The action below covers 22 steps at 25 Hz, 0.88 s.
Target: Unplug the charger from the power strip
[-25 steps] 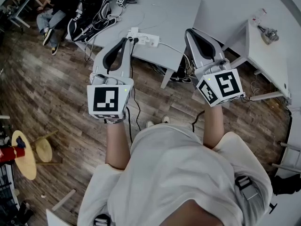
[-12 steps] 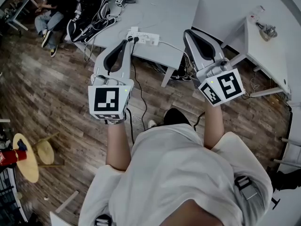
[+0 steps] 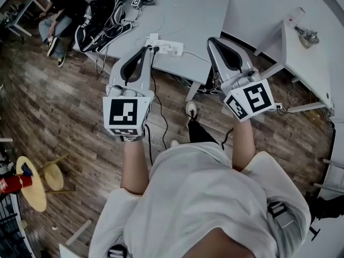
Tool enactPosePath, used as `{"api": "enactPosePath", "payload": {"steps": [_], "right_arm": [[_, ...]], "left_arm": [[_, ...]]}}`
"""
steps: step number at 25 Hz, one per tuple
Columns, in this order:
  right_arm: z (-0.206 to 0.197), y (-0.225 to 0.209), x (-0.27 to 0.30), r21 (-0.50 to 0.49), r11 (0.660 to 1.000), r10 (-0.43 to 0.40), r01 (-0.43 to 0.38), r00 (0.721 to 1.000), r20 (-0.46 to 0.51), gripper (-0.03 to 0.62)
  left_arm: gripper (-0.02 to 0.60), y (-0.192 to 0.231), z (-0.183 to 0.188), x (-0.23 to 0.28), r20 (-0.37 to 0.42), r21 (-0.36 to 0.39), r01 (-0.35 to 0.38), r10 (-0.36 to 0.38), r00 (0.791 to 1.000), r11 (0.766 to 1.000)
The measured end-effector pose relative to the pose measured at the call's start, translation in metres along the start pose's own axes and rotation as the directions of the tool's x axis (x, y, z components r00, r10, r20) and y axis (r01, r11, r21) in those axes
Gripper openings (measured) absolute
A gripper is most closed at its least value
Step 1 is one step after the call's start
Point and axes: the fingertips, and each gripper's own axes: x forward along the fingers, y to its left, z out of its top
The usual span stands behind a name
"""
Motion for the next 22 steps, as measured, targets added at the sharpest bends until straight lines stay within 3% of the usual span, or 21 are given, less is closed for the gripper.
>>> {"api": "enactPosePath", "payload": {"steps": [13, 18, 22], "right_arm": [[-0.024, -0.094, 0.073, 0.003, 1.000, -0.006, 0.006, 0.999, 0.035, 0.002], [-0.036, -0.127, 0.095, 0.029, 0.999, 0.025, -0.026, 0.999, 0.029, 0.002], [-0.052, -0.151, 0.112, -0.014, 0.999, 0.047, -0.047, 0.999, -0.005, 0.002]], "left_arm": [[0.003, 0.029, -0.004, 0.103, -0.024, 0.007, -0.047, 0.047, 0.999, 0.999], [0.003, 0.037, -0.012, 0.139, -0.042, -0.023, -0.081, 0.080, 0.996, 0.996], [0.003, 0.040, -0.024, 0.163, -0.066, -0.052, -0.115, 0.112, 0.992, 0.992]]}}
